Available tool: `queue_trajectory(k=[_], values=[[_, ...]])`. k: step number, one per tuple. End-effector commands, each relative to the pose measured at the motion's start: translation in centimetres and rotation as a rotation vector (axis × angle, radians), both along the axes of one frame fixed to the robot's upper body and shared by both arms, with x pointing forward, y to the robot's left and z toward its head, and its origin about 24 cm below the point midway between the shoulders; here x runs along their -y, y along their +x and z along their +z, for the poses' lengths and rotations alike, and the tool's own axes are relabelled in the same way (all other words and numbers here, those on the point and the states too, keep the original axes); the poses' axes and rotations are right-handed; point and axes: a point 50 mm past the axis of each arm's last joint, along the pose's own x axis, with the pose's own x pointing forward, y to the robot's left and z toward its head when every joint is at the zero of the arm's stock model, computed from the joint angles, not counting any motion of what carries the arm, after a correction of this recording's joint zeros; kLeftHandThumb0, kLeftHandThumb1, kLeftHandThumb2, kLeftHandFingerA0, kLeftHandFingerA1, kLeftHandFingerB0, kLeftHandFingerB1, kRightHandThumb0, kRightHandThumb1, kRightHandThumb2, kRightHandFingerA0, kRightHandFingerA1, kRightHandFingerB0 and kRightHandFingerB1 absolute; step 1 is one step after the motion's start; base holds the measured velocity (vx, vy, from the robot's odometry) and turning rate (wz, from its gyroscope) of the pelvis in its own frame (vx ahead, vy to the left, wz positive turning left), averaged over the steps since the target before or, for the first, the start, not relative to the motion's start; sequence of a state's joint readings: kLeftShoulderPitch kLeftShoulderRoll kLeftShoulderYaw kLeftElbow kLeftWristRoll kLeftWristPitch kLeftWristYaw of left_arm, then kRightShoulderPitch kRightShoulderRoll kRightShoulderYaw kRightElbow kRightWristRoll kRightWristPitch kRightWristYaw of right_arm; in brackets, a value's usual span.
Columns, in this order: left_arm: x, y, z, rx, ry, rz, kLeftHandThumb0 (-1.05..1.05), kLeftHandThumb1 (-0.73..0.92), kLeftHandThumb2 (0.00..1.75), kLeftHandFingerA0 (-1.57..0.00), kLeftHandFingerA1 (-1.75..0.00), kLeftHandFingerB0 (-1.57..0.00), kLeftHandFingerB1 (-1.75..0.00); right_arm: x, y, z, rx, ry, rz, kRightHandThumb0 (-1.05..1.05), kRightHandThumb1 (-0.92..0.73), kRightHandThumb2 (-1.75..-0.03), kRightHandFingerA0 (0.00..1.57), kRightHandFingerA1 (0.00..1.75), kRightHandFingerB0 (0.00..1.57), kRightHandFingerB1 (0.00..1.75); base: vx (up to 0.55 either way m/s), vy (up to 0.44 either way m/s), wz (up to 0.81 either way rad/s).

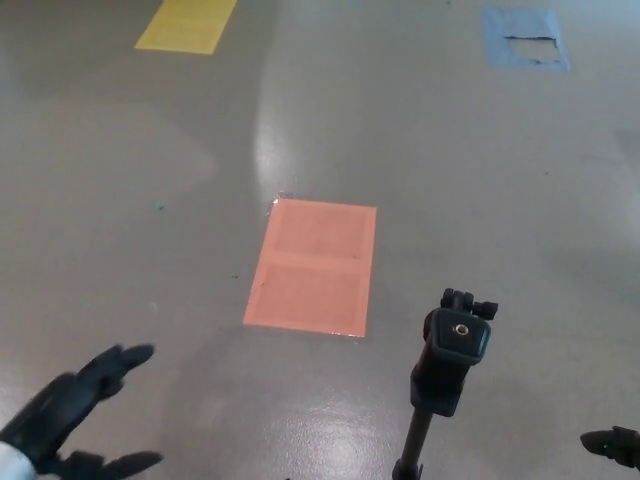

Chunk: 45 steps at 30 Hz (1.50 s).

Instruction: The robot uses its left hand to grab the top of a phone stand kept on the floor and rotates it anti-clockwise

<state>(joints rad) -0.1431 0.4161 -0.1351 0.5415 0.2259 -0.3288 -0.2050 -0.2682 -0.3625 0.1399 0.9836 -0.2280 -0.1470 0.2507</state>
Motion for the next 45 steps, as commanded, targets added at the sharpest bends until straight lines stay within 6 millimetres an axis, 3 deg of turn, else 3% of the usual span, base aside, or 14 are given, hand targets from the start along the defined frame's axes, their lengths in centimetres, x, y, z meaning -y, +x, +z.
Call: queue_trajectory(k=[1, 7, 10, 11, 13, 16, 17, 20, 21, 35, 37, 38, 44, 45], values=[[10.1, -3.5, 13.8, 0.536, -0.07, -0.627, -0.68, 0.5, 0.56, -0.12, -0.27, 0.0, -0.25, 1.4, -0.7, 0.2, 0.11, 0.01, -0.106, -0.55, -0.65, -0.86, 0.53, 0.55, 0.05, 0.27, 0.0, 0.0, 0.0], [13.4, -3.8, 17.0, 0.682, 0.007, -0.758, -0.74, 0.45, 0.82, -0.14, -0.33, 0.0, -0.14, 1.3, -0.4, 0.5, 0.102, 0.028, -0.098, -0.54, -0.64, -0.85, 0.51, 0.54, 0.05, 0.26, 0.0, 0.0, 0.0], [14.2, -3.9, 17.5, 0.696, 0.03, -0.776, -0.77, 0.5, 0.56, -0.13, -0.29, 0.0, -0.19, 1.3, -0.3, 0.5, 0.096, 0.031, -0.095, -0.54, -0.64, -0.85, 0.5, 0.54, 0.05, 0.25, 0.0, 0.0, 0.0], [14.6, -3.8, 17.7, 0.712, 0.039, -0.785, -0.76, 0.46, 0.83, -0.13, -0.33, 0.0, -0.12, 1.3, -0.3, 0.5, 0.094, 0.032, -0.093, -0.47, -0.77, -0.62, 0.56, 0.41, 0.05, 0.25, 0.0, 0.0, 0.0], [15.2, -3.8, 18.0, 0.728, 0.052, -0.799, -0.77, 0.5, 0.56, -0.1, -0.28, 0.0, -0.15, 1.3, -0.2, 0.6, 0.094, 0.036, -0.089, -0.54, -0.64, -0.85, 0.51, 0.54, 0.04, 0.25, 0.0, 0.0, 0.0], [16.4, -3.8, 18.5, 0.729, 0.068, -0.828, -0.75, 0.51, 0.57, -0.09, -0.26, 0.0, -0.08, 1.3, -0.1, 0.7, 0.094, 0.032, -0.078, -0.47, -0.76, -0.62, 0.59, 0.42, 0.04, 0.25, 0.0, 0.0, 0.0], [16.6, -3.8, 18.6, 0.729, 0.071, -0.834, -0.84, 0.52, 0.84, -0.1, -0.13, 0.0, -0.04, 1.3, -0.1, 0.7, 0.092, 0.033, -0.078, -0.46, -0.75, -0.65, 0.59, 0.43, 0.07, 0.19, 0.0, 0.0, 0.0], [17.2, -3.8, 18.9, 0.736, 0.081, -0.848, -0.76, 0.51, 0.58, -0.02, -0.26, 0.0, -0.07, 1.3, 0.0, 0.8, 0.092, 0.044, -0.084, -0.47, -0.75, -0.62, 0.58, 0.41, 0.04, 0.25, 0.0, 0.0, 0.0], [17.5, -3.7, 19.0, 0.743, 0.08, -0.854, -0.75, 0.44, 0.82, -0.05, -0.14, 0.0, -0.16, 1.2, 0.1, 0.8, 0.094, 0.047, -0.085, -0.52, -0.63, -0.84, 0.51, 0.53, 0.04, 0.24, 0.0, 0.0, 0.0], [19.9, -3.9, 19.2, 0.756, 0.081, -0.891, -0.82, 0.47, 0.86, -0.03, -0.14, 0.0, -0.16, 1.2, 0.0, 0.7, 0.082, 0.074, -0.094, -0.44, -0.74, -0.64, 0.56, 0.42, 0.05, 0.18, 0.0, 0.0, 0.0], [20.2, -3.9, 19.1, 0.749, 0.086, -0.896, -0.83, 0.56, 0.59, -0.01, -0.26, 0.0, -0.09, 1.2, -0.2, 0.6, 0.073, 0.079, -0.092, -0.45, -0.75, -0.62, 0.56, 0.41, 0.01, 0.24, 0.0, 0.0, 0.0], [20.3, -3.9, 19.1, 0.747, 0.089, -0.897, -0.86, 0.51, 0.9, -0.1, -0.1, 0.0, -0.13, 1.1, -0.2, 0.7, 0.075, 0.074, -0.082, -0.45, -0.74, -0.65, 0.55, 0.42, 0.05, 0.18, 0.0, 0.0, 0.0], [20.7, -3.4, 18.8, 0.737, 0.096, -0.895, -0.91, 0.55, 0.88, -0.12, 0.0, 0.0, -0.08, 1.1, -0.2, 0.9, 0.07, 0.084, -0.053, -0.49, -0.75, -0.62, 0.45, 0.41, 0.01, 0.24, 0.0, 0.0, 0.0], [20.7, -3.1, 18.7, 0.748, 0.101, -0.887, -0.82, 0.5, 0.84, -0.08, -0.05, 0.0, -0.13, 1.2, -0.1, 0.9, 0.06, 0.085, -0.034, -0.57, -0.61, -0.93, 0.39, 0.55, 0.0, 0.23, 0.0, 0.0, 0.0]])
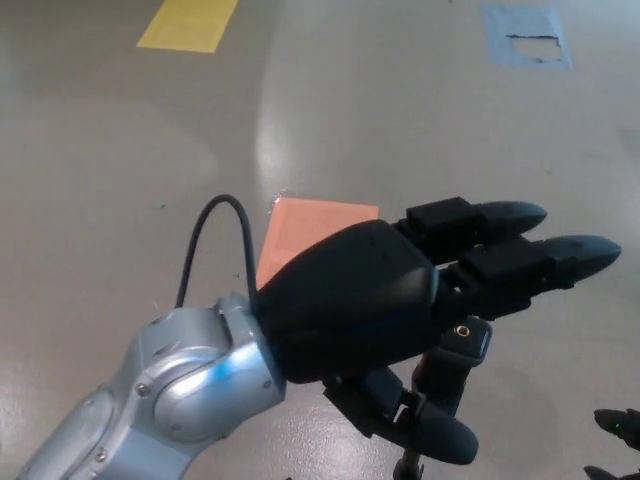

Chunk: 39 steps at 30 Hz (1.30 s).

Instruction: The robot uses its left hand to grab the top of a phone stand kept on the floor and rotates it anti-clockwise

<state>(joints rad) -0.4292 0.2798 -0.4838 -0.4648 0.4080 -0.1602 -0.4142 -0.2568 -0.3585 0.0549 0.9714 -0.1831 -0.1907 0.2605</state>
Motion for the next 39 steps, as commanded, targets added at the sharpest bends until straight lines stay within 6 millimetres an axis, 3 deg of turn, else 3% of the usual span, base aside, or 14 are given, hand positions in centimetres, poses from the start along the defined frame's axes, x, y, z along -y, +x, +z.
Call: queue_trajectory(k=[1, 3, 4, 5, 9, 10, 11, 15, 18, 19, 32, 33, 38, 39], values=[[0.3, 1.0, -0.4, 0.025, 0.037, 0.048, -0.82, 0.5, 0.84, -0.08, -0.05, 0.0, -0.13, 0.6, -0.3, 0.1, -0.027, 0.019, 0.036, -0.57, -0.61, -0.93, 0.39, 0.55, 0.0, 0.23, 0.0, 0.0, 0.0], [0.3, 1.2, -0.6, 0.033, 0.027, 0.056, -0.68, 0.42, 0.78, -0.04, -0.11, 0.0, -0.2, 0.6, -0.2, -0.1, -0.051, -0.06, 0.06, -0.63, -0.62, -0.93, 0.52, 0.57, 0.03, 0.23, 0.0, 0.0, 0.0], [0.4, 1.3, -0.7, 0.042, 0.015, 0.067, -0.6, 0.38, 0.74, -0.06, -0.15, 0.0, -0.24, 0.5, -0.2, -0.1, -0.05, -0.056, 0.052, -0.52, -0.73, -0.65, 0.58, 0.44, 0.07, 0.18, 0.0, 0.0, 0.0], [0.5, 1.4, -0.9, 0.058, -0.003, 0.077, -0.43, 0.31, 0.66, -0.06, -0.26, -0.01, -0.31, 0.5, -0.1, -0.1, -0.041, -0.037, 0.038, -0.55, -0.6, -0.86, 0.47, 0.55, 0.04, 0.25, 0.0, 0.0, 0.0], [0.8, 1.5, -1.3, 0.1, -0.019, 0.093, -0.31, 0.42, 0.55, -0.1, -0.25, -0.05, -0.31, 0.4, -0.1, 0.0, -0.03, -0.016, 0.024, -0.56, -0.61, -0.86, 0.43, 0.54, 0.03, 0.27, 0.0, 0.0, 0.0], [0.9, 1.6, -1.4, 0.113, -0.019, 0.096, -0.31, 0.42, 0.55, -0.1, -0.25, -0.05, -0.31, 0.4, -0.1, 0.0, -0.031, -0.017, 0.025, -0.56, -0.61, -0.86, 0.43, 0.54, 0.03, 0.27, 0.0, 0.0, 0.0], [1.0, 1.7, -1.5, 0.134, -0.014, 0.099, -0.29, 0.42, 0.55, -0.1, -0.25, -0.08, -0.34, 0.3, 0.0, 0.1, -0.031, -0.017, 0.027, -0.5, -0.74, -0.61, 0.51, 0.42, 0.05, 0.27, 0.0, 0.0, 0.0], [1.3, 2.0, -1.9, 0.221, 0.027, 0.111, -0.31, 0.43, 0.58, -0.08, -0.24, -0.07, -0.32, 0.2, 0.3, 0.1, -0.03, -0.005, 0.028, -0.55, -0.61, -0.87, 0.41, 0.53, 0.03, 0.27, 0.0, 0.0, 0.0], [1.5, 2.2, -2.4, 0.256, 0.036, 0.111, -0.32, 0.44, 0.58, -0.08, -0.23, -0.06, -0.31, 0.1, 0.3, 0.1, -0.039, -0.015, 0.034, -0.55, -0.62, -0.86, 0.43, 0.53, 0.04, 0.25, 0.0, 0.0, 0.0], [1.6, 2.3, -2.6, 0.276, 0.045, 0.114, -0.33, 0.44, 0.6, -0.08, -0.24, -0.04, -0.29, 0.1, 0.3, 0.1, -0.04, -0.014, 0.039, -0.48, -0.74, -0.62, 0.5, 0.4, 0.04, 0.25, 0.0, 0.0, 0.0], [2.0, 3.0, -4.1, 0.313, 0.052, 0.126, -0.42, 0.4, 0.62, -0.09, -0.26, -0.03, -0.29, 0.1, 1.0, 0.7, -0.034, -0.023, 0.068, -0.51, -0.74, -0.62, 0.5, 0.42, 0.0, 0.23, 0.0, 0.0, 0.0], [2.0, 3.1, -4.3, 0.316, 0.053, 0.127, -0.4, 0.43, 0.57, -0.11, -0.25, -0.03, -0.29, 0.1, 1.1, 0.7, -0.035, -0.03, 0.072, -0.58, -0.62, -0.86, 0.46, 0.54, 0.04, 0.27, 0.0, 0.0, 0.0], [1.7, 3.5, -4.5, 0.31, 0.052, 0.131, -0.41, 0.43, 0.56, -0.11, -0.26, -0.04, -0.3, -0.1, 1.6, 1.0, -0.036, -0.018, 0.064, -0.49, -0.74, -0.65, 0.49, 0.43, 0.04, 0.19, 0.0, 0.0, 0.0], [1.7, 3.5, -4.6, 0.309, 0.053, 0.133, -0.42, 0.43, 0.56, -0.12, -0.25, -0.06, -0.3, -0.1, 1.7, 1.1, -0.034, -0.017, 0.066, -0.57, -0.62, -0.88, 0.39, 0.53, 0.01, 0.23, 0.0, 0.0, 0.0]])
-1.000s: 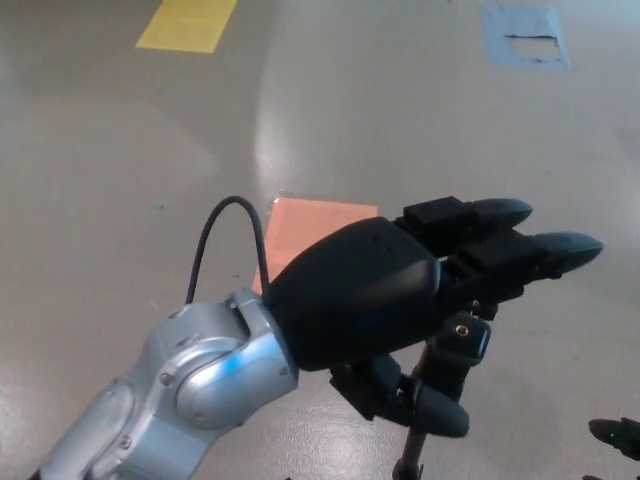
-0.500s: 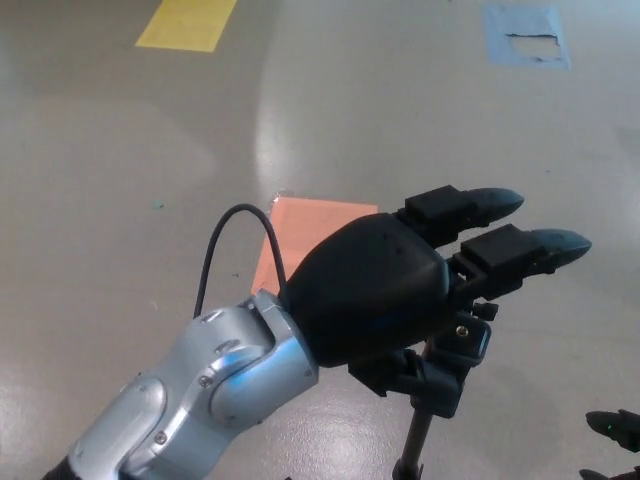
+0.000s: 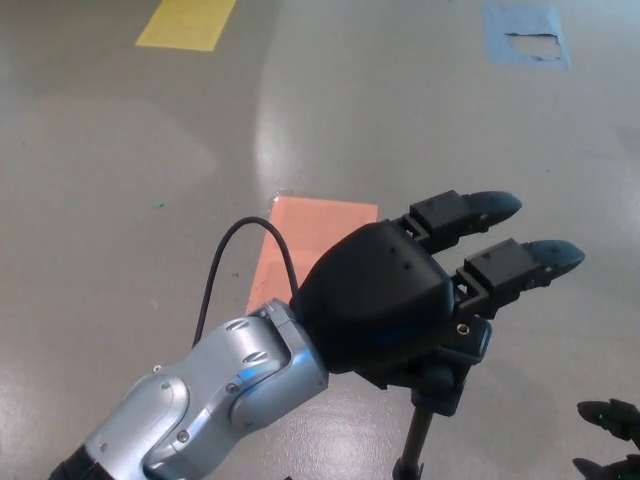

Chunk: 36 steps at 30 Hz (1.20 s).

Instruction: The robot uses its left hand to grab the top of a phone stand kept on the floor and rotates it anti-clockwise

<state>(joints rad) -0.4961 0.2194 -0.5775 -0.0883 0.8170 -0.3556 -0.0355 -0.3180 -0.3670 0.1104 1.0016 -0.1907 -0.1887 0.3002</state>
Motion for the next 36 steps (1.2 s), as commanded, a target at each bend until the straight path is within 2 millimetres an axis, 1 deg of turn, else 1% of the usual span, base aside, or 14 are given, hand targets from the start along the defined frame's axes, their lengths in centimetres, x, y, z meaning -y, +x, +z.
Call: queue_trajectory(k=[1, 3, 4, 8, 10, 11, 12, 14, 16, 23, 29, 32, 34, 36], values=[[-0.1, 0.2, -0.1, 0.056, -0.005, -0.012, -0.42, 0.43, 0.56, -0.12, -0.25, -0.06, -0.3, 0.6, 0.4, 0.6, -0.012, -0.008, -0.007, -0.57, -0.62, -0.88, 0.39, 0.53, 0.01, 0.23, 0.0, 0.0, 0.0], [-0.2, 0.3, -0.3, 0.055, 0.002, -0.009, -0.43, 0.43, 0.56, -0.11, -0.24, -0.07, -0.31, 0.6, 0.5, 0.6, -0.014, -0.007, -0.011, -0.5, -0.75, -0.62, 0.46, 0.41, 0.01, 0.26, 0.0, 0.0, 0.0], [-0.1, 0.3, -0.3, 0.052, 0.002, -0.008, -0.43, 0.45, 0.57, -0.1, -0.24, -0.09, -0.34, 0.6, 0.5, 0.6, -0.016, -0.011, -0.008, -0.57, -0.62, -0.87, 0.4, 0.53, 0.03, 0.27, 0.0, 0.0, 0.0], [-0.1, 0.2, -0.4, 0.052, -0.015, -0.023, -0.44, 0.49, 0.63, -0.17, -0.32, -0.17, -0.39, 0.6, 0.5, 0.6, -0.014, -0.011, -0.003, -0.5, -0.74, -0.65, 0.46, 0.43, 0.04, 0.19, 0.0, 0.0, 0.0], [-0.2, 0.3, -0.2, 0.033, -0.042, -0.036, -0.18, 0.63, 0.59, -0.67, -0.4, -0.5, -0.39, 0.4, 0.7, 0.7, -0.003, 0.003, -0.009, -0.55, -0.62, -0.86, 0.45, 0.55, 0.03, 0.24, 0.0, 0.0, 0.0], [-0.2, 0.4, -0.2, 0.015, -0.063, -0.047, -0.18, 0.63, 0.59, -0.67, -0.4, -0.5, -0.39, 0.4, 0.7, 0.7, 0.001, 0.016, -0.011, -0.55, -0.62, -0.86, 0.45, 0.55, 0.03, 0.24, 0.0, 0.0, 0.0], [-0.1, 0.4, -0.2, 0.003, -0.079, -0.053, -0.24, 0.64, 0.6, -0.95, -0.62, -0.65, -0.41, 0.4, 0.6, 0.7, 0.004, 0.022, -0.012, -0.49, -0.74, -0.62, 0.52, 0.42, 0.03, 0.25, 0.0, 0.0, 0.0], [-0.1, 0.4, -0.3, -0.01, -0.098, -0.059, -0.24, 0.64, 0.6, -0.95, -0.62, -0.65, -0.41, 0.4, 0.6, 0.7, 0.008, 0.027, -0.014, -0.49, -0.74, -0.62, 0.52, 0.42, 0.03, 0.25, 0.0, 0.0, 0.0], [0.0, 0.5, -0.3, -0.059, -0.136, -0.061, -0.3, 0.67, 0.59, -0.75, -1.38, -0.87, -0.46, 0.4, 0.7, 0.8, 0.011, 0.023, -0.011, -0.5, -0.76, -0.62, 0.52, 0.41, 0.03, 0.25, 0.0, 0.0, 0.0], [-0.2, 0.8, -0.2, -0.089, -0.143, -0.055, -0.25, 0.62, 0.6, -0.88, -0.86, -0.94, -0.54, 0.2, 1.1, 1.1, 0.018, 0.025, -0.006, -0.5, -0.76, -0.66, 0.5, 0.43, 0.05, 0.18, 0.0, 0.0, 0.0], [-0.3, 0.9, -0.4, -0.098, -0.138, -0.051, -0.22, 0.66, 0.61, -0.81, -1.19, -0.89, -0.71, 0.0, 1.3, 1.0, -0.005, 0.038, -0.015, -0.58, -0.65, -0.9, 0.43, 0.55, 0.0, 0.19, 0.0, 0.0, 0.0], [-0.3, 1.0, -0.4, -0.103, -0.141, -0.048, -0.22, 0.67, 0.61, -0.81, -1.23, -0.89, -0.72, 0.0, 1.4, 1.0, -0.005, 0.042, -0.014, -0.47, -0.74, -0.7, 0.47, 0.46, 0.0, 0.11, 0.0, 0.0, 0.0], [-0.4, 1.1, -0.4, -0.115, -0.144, -0.046, -0.22, 0.68, 0.61, -0.84, -1.12, -0.89, -0.7, -0.1, 1.6, 1.2, -0.001, 0.042, -0.01, -0.57, -0.65, -0.9, 0.43, 0.55, 0.0, 0.19, 0.0, 0.0, 0.0], [-0.4, 1.3, -0.4, -0.167, -0.16, -0.045, -0.21, 0.66, 0.61, -0.84, -1.16, -0.91, -0.66, -0.2, 1.8, 1.4, 0.004, 0.036, 0.0, -0.5, -0.77, -0.62, 0.49, 0.42, 0.0, 0.18, 0.0, 0.0, 0.0]])
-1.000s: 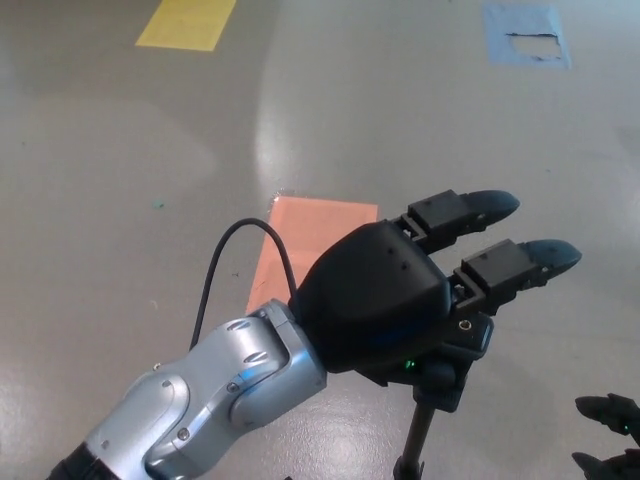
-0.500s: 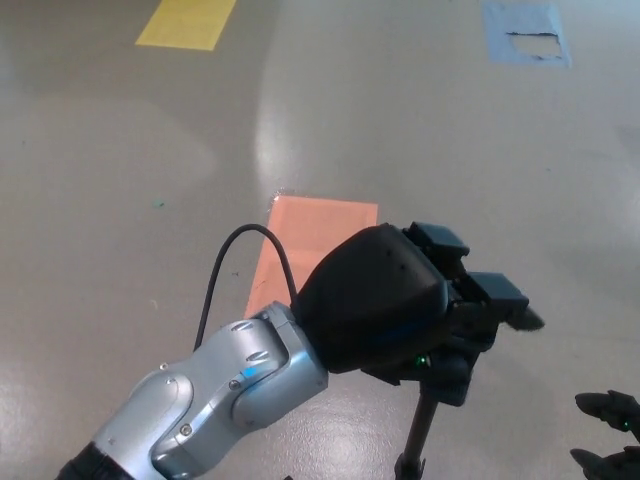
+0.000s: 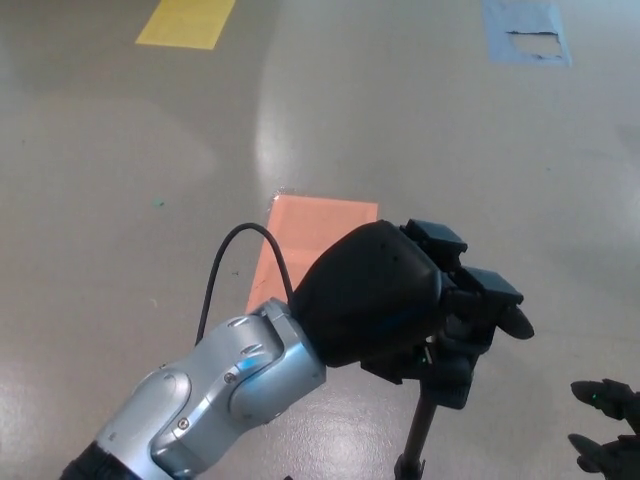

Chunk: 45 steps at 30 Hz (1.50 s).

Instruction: The robot uses its left hand to grab the top of a phone stand kept on the floor and rotates it anti-clockwise

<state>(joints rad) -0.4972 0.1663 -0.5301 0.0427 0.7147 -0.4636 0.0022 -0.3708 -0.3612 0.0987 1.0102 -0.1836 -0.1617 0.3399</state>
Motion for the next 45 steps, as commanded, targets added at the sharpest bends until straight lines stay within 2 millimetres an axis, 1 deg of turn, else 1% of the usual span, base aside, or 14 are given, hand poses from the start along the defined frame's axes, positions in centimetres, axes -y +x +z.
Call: queue_trajectory(k=[1, 4, 5, 6, 8, 14, 15, 16, 20, 22, 25, 35, 36, 45], values=[[-0.2, 0.4, 0.3, -0.091, -0.048, -0.009, -0.21, 0.66, 0.61, -0.84, -1.16, -0.91, -0.66, 0.2, 0.5, 0.4, -0.003, 0.005, -0.007, -0.5, -0.77, -0.62, 0.49, 0.42, 0.0, 0.18, 0.0, 0.0, 0.0], [-0.1, 0.5, 0.3, -0.179, -0.087, -0.013, -0.25, 0.68, 0.62, -0.84, -1.22, -0.95, -0.6, 0.2, 0.6, 0.5, -0.006, 0.002, -0.007, -0.49, -0.76, -0.66, 0.47, 0.43, 0.01, 0.17, 0.0, 0.0, 0.0], [-0.1, 0.6, 0.1, -0.351, -0.146, -0.03, -0.25, 0.75, 0.63, -0.89, -1.12, -0.96, -0.55, 0.2, 0.6, 0.5, -0.012, -0.007, -0.005, -0.49, -0.77, -0.66, 0.48, 0.43, 0.03, 0.18, 0.0, 0.0, 0.0], [-0.1, 0.7, 0.1, -0.462, -0.181, -0.035, -0.15, 0.73, 0.63, -1.01, -0.66, -1.0, -0.49, 0.2, 0.7, 0.6, -0.015, -0.013, -0.003, -0.5, -0.77, -0.66, 0.49, 0.42, 0.03, 0.18, 0.0, 0.0, 0.0], [-0.1, 0.9, 0.0, -0.614, -0.225, -0.043, -0.14, 0.72, 0.64, -1.05, -0.53, -0.98, -0.5, 0.2, 0.7, 0.6, -0.022, -0.028, 0.0, -0.51, -0.78, -0.67, 0.51, 0.42, 0.02, 0.18, 0.0, 0.0, 0.0], [-0.3, 1.3, 0.0, -0.786, -0.248, -0.045, -0.21, 0.72, 0.64, -1.06, -0.53, -0.96, -0.49, 0.3, 0.8, 0.6, -0.037, -0.046, 0.003, -0.54, -0.79, -0.66, 0.52, 0.41, 0.08, 0.24, 0.0, 0.0, 0.0], [-0.4, 1.7, -0.1, -0.866, -0.271, -0.053, -0.22, 0.71, 0.62, -1.07, -0.52, -0.95, -0.49, 0.3, 0.8, 0.6, -0.038, -0.061, 0.018, -0.43, -0.59, -1.02, 0.46, 0.61, 0.03, 0.44, 0.0, 0.0, 0.0], [-0.4, 1.8, -0.2, -0.898, -0.282, -0.052, -0.23, 0.69, 0.63, -1.07, -0.54, -0.96, -0.49, 0.3, 0.8, 0.7, -0.035, -0.064, 0.022, -0.53, -0.79, -0.64, 0.54, 0.41, 0.11, 0.25, 0.0, 0.0, 0.0], [-0.6, 2.4, -0.5, -1.017, -0.32, -0.036, -0.22, 0.69, 0.62, -1.08, -0.53, -0.96, -0.49, 0.3, 0.9, 0.8, -0.033, -0.061, 0.018, -0.53, -0.79, -0.63, 0.55, 0.41, 0.25, 0.33, 0.0, 0.0, 0.0], [-0.6, 2.5, -0.5, -1.044, -0.33, -0.035, -0.21, 0.69, 0.62, -1.08, -0.52, -0.95, -0.49, 0.3, 0.9, 0.8, -0.03, -0.058, 0.018, -0.6, -0.66, -0.87, 0.48, 0.53, 0.15, 0.42, 0.0, 0.0, 0.0], [-0.7, 2.8, -0.7, -1.084, -0.347, -0.035, -0.2, 0.69, 0.61, -1.05, -0.52, -0.96, -0.49, 0.3, 0.9, 0.9, -0.029, -0.052, 0.014, -0.52, -0.81, -0.64, 0.54, 0.41, 0.12, 0.3, 0.0, 0.0, 0.0], [-1.0, 3.4, -1.3, -1.228, -0.399, -0.005, -0.2, 0.69, 0.62, -1.09, -0.53, -0.96, -0.5, 0.2, 1.1, 0.9, -0.025, -0.029, 0.009, -0.57, -0.68, -0.92, 0.45, 0.54, 0.0, 0.18, 0.0, 0.0, 0.0], [-1.0, 3.5, -1.3, -1.251, -0.41, -0.001, -0.2, 0.68, 0.61, -1.09, -0.54, -0.94, -0.51, 0.2, 1.1, 0.9, -0.024, -0.026, 0.006, -0.47, -0.76, -0.69, 0.5, 0.43, 0.0, 0.11, 0.0, 0.0, 0.0], [-1.2, 3.9, -1.6, -1.407, -0.49, 0.026, -0.22, 0.63, 0.61, -1.13, -0.58, -0.93, -0.52, 0.2, 1.1, 1.0, -0.019, -0.015, -0.001, -0.51, -0.78, -0.63, 0.54, 0.42, 0.0, 0.21, 0.0, 0.0, 0.0]])
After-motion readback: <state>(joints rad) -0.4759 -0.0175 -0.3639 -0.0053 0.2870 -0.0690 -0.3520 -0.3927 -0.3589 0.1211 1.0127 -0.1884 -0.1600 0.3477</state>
